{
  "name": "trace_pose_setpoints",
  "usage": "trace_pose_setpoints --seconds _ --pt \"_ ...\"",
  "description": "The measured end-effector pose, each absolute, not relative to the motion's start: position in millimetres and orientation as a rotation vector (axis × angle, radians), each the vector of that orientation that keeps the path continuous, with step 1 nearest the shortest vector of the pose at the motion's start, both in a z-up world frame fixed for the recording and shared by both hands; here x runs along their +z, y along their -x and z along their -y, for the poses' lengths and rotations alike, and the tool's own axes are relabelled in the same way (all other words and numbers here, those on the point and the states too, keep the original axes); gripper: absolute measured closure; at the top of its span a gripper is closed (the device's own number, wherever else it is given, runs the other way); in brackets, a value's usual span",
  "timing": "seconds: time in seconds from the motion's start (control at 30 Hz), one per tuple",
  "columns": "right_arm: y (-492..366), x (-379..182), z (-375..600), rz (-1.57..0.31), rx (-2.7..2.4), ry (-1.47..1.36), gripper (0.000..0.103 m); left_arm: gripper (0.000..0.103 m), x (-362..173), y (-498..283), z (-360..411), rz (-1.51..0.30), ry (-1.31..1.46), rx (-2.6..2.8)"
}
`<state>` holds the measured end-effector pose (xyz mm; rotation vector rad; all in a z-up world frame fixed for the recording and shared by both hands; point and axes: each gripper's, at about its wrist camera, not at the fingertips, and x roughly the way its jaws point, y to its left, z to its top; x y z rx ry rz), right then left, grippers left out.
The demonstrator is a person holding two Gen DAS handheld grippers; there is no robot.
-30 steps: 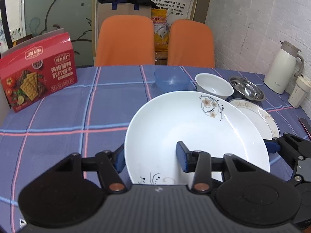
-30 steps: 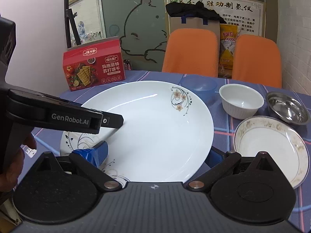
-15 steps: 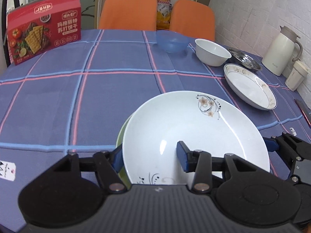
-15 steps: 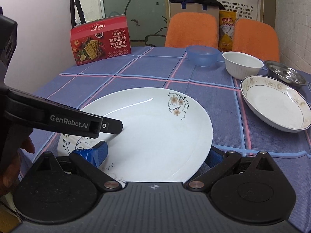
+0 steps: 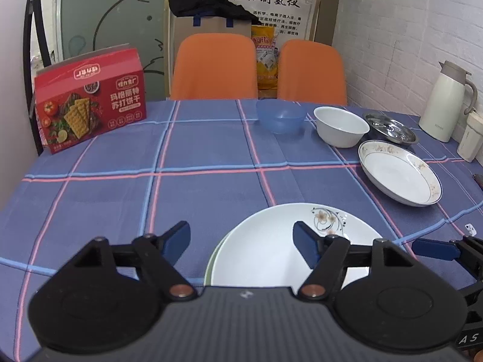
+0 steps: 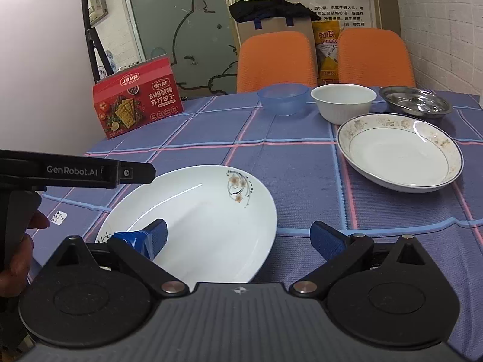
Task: Organize plates and bowls
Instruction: 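Lower the white floral plate onto the green plate and open the left tool, then move the left tool to the gold-rimmed plate and grip its rim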
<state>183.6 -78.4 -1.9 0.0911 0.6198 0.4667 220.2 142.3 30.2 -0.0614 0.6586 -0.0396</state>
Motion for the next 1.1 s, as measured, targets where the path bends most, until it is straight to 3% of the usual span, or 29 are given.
trace_pose_setpoints --seconds 0.1,1.1 --pt "-186.8 -2.9 91.0 -0.633 0.453 -0.135 0.014 0.023 32.9 -228.0 -135.2 -0.649 0.062 -0.016" --pt "-216.8 -4.8 223.4 -0.603 0.281 -0.339 0.014 0.022 58.0 -292.2 -23.6 -0.622 -0.148 0.016"
